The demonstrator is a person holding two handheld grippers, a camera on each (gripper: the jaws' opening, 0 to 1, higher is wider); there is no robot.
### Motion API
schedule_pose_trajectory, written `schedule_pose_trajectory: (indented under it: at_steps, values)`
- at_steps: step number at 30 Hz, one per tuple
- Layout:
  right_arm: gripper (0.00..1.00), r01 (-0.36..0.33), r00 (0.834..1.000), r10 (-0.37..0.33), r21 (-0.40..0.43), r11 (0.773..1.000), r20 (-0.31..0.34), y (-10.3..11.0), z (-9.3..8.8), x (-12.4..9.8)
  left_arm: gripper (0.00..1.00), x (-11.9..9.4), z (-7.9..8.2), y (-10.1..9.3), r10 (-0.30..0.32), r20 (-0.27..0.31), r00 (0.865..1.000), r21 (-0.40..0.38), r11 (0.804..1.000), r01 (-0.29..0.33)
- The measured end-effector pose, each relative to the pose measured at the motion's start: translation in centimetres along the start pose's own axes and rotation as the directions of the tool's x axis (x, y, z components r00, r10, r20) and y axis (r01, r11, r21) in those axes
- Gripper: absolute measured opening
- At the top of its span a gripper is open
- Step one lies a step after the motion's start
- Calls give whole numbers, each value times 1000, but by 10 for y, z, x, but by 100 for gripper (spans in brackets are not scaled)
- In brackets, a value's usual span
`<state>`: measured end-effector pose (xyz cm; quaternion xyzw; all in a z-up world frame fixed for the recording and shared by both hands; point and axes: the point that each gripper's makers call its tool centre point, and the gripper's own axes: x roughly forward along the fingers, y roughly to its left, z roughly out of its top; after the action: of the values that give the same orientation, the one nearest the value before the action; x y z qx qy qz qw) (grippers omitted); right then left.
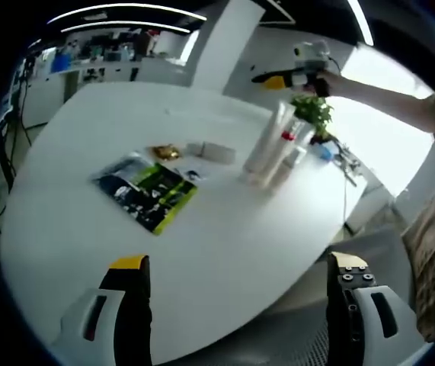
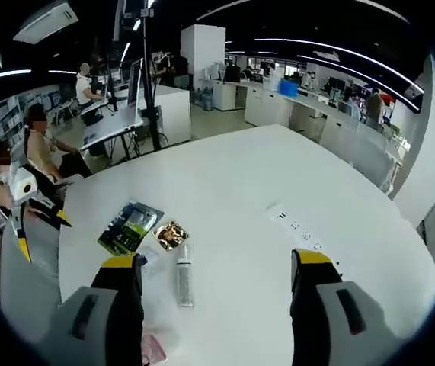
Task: Arrange the skincare products in the storage area until every visible bottle or jar stands upright without overlapping.
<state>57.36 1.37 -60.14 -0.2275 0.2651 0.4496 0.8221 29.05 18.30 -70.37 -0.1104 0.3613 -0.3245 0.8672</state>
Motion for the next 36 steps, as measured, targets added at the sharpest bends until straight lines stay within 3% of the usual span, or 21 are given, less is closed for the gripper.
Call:
schedule_pose_trajectory:
  at_steps: [6,11,16,19,23,30,36]
  values:
    - [75,-83,995,80,-47,995,-53,14,-6,29,94,0,2,6,12,11,1000,-32,999,-12]
    - [75,-154,982,142,-93,984,-126,27,-22,54,94,1,2,9,13,9,1000,-50,999,-13]
    - [70,-217,962,195,-101,971,-191,31,-41,77,94,3,13,9,5,25,1000,-57,998,-4]
    - [69,-217,960,193,-103,971,-202,34,-47,88,94,6,21,9,-5,43,999,-62,998,8]
    - [66,-257,944,227,-103,961,-238,47,-60,101,94,12,29,12,-16,74,997,-96,995,23]
    - [61,-298,917,247,-128,946,-312,61,-84,119,93,18,28,11,-24,66,997,-98,995,31]
    - [54,-298,910,241,-128,946,-336,59,-94,126,93,16,32,14,-25,94,995,-138,990,37]
